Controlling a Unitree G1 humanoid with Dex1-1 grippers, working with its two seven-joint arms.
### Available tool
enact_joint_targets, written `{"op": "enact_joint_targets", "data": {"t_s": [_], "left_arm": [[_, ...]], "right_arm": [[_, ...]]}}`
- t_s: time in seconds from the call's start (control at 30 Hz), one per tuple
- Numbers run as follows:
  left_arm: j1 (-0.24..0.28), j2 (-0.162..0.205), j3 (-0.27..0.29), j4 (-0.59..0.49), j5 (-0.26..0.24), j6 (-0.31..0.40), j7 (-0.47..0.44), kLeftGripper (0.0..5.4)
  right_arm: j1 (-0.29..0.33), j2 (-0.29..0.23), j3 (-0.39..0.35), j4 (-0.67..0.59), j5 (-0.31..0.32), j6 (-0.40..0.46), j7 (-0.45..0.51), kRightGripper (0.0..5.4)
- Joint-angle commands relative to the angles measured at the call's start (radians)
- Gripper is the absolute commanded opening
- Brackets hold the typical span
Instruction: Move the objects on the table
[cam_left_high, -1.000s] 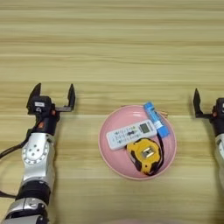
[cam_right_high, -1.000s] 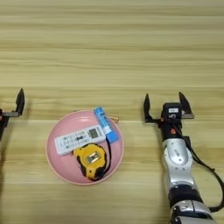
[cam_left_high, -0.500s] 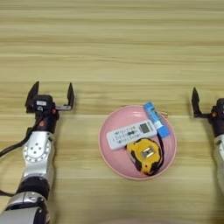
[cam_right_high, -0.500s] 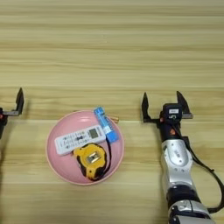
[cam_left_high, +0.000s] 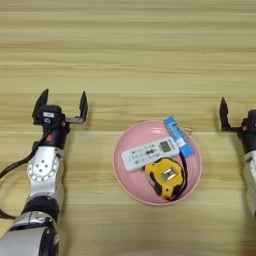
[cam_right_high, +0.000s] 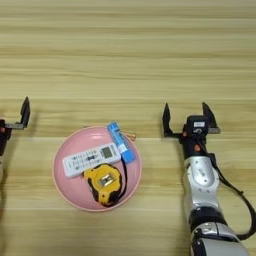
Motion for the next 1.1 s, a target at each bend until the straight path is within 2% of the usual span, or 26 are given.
{"op": "enact_joint_targets", "data": {"t_s": [0.03, 0.3, 0.47, 0.7, 0.83, 0.97, 1.1], "left_arm": [[-0.028, 0.000, 0.012, 0.027, -0.020, -0.006, -0.019, 5.40], [-0.048, -0.001, 0.016, 0.026, -0.033, -0.002, -0.037, 5.40], [-0.034, -0.003, 0.014, -0.022, -0.037, 0.006, -0.044, 5.40], [0.028, -0.003, 0.010, -0.149, -0.046, 0.042, -0.049, 5.40], [0.082, -0.003, 0.004, -0.263, -0.051, 0.083, -0.047, 5.40], [0.161, -0.003, -0.007, -0.427, -0.057, 0.151, -0.038, 5.40], [0.209, -0.001, -0.018, -0.534, -0.053, 0.206, -0.031, 5.40]], "right_arm": [[-0.041, 0.000, -0.008, 0.027, 0.003, -0.010, 0.002, 5.36], [-0.066, -0.007, -0.012, 0.037, 0.007, -0.004, 0.010, 5.36], [-0.053, -0.012, -0.013, -0.008, 0.010, 0.003, 0.015, 5.36], [0.009, -0.006, -0.009, -0.138, 0.008, 0.041, 0.009, 5.36], [0.053, -0.002, -0.005, -0.246, 0.014, 0.088, 0.010, 5.36], [0.130, 0.000, 0.000, -0.409, 0.018, 0.162, 0.008, 5.36], [0.179, 0.003, 0.002, -0.521, 0.020, 0.225, 0.003, 5.36]]}}
